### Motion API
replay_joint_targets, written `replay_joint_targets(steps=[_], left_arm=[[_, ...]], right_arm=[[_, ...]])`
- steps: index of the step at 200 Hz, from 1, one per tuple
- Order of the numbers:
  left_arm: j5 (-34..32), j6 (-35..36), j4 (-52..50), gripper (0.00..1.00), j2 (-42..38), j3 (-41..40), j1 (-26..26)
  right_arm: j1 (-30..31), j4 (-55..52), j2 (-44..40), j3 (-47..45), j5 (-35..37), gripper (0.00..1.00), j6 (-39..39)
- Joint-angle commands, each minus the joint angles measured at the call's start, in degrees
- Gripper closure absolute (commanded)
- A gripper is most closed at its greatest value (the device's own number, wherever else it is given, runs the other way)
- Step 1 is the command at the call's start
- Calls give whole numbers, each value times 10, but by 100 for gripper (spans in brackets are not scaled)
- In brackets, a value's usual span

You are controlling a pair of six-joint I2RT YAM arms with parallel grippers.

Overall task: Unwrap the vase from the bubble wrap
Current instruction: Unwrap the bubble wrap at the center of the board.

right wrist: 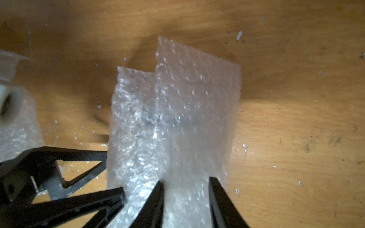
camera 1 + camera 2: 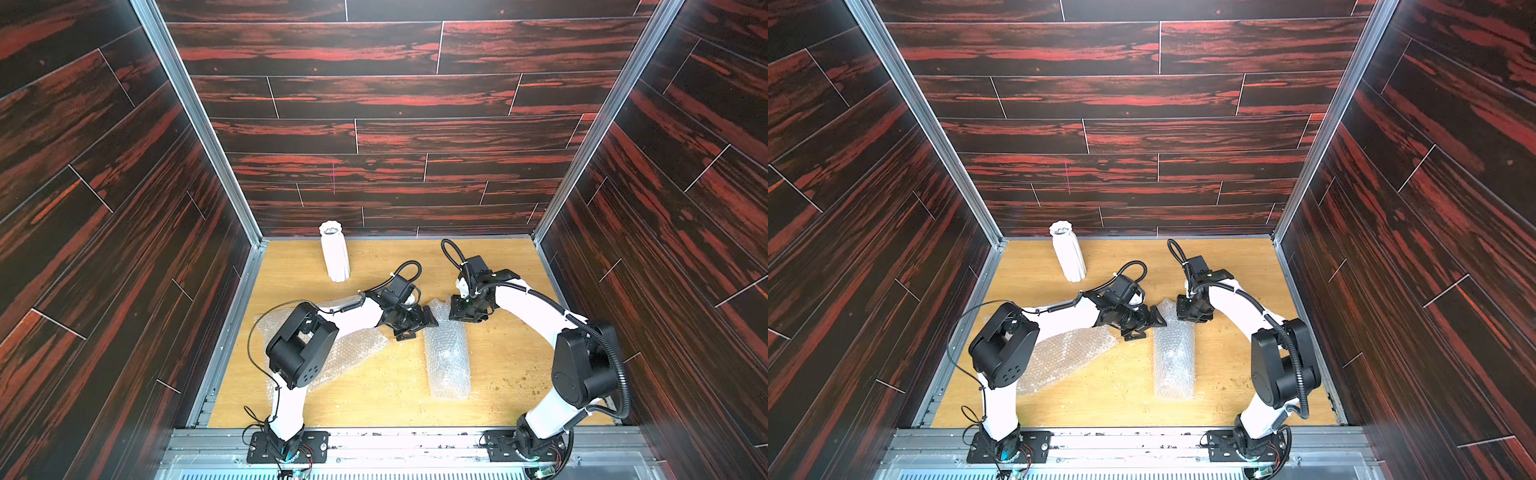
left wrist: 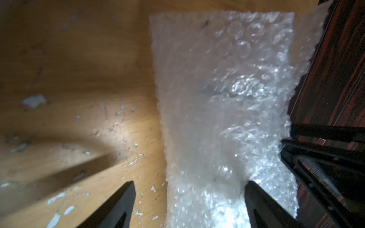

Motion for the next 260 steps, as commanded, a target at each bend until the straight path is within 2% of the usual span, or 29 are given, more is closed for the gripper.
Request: replay_joint_targets(steps=[1,18,45,73,156,216,229,238,260], left_arm=[[4,-10,8,19,10,26,-6],[4,-8,6,26,13,33,-6],[0,3,-12,24,14,45,-5],[3,7,-13,13,12,49,-5],[3,8,-18,11,31,77,-8],[-5,2,-17,23,51,83,-15],[-12,4,-20,29,56,86,-14],[-15,4,-22,37,59,88,-15],[-20,7,-27,46,65,92,-15]], right_arm=[[3,-26,21,-5,20,70,-1],[4,-32,14,3,22,78,0],[3,-50,7,26,24,79,-3],[3,-66,1,49,43,66,-14],[1,-60,67,102,33,47,-42],[1,-66,80,75,46,48,-55],[1,-68,76,66,58,52,-59],[1,-67,74,62,61,54,-61],[3,-68,67,55,58,53,-62]])
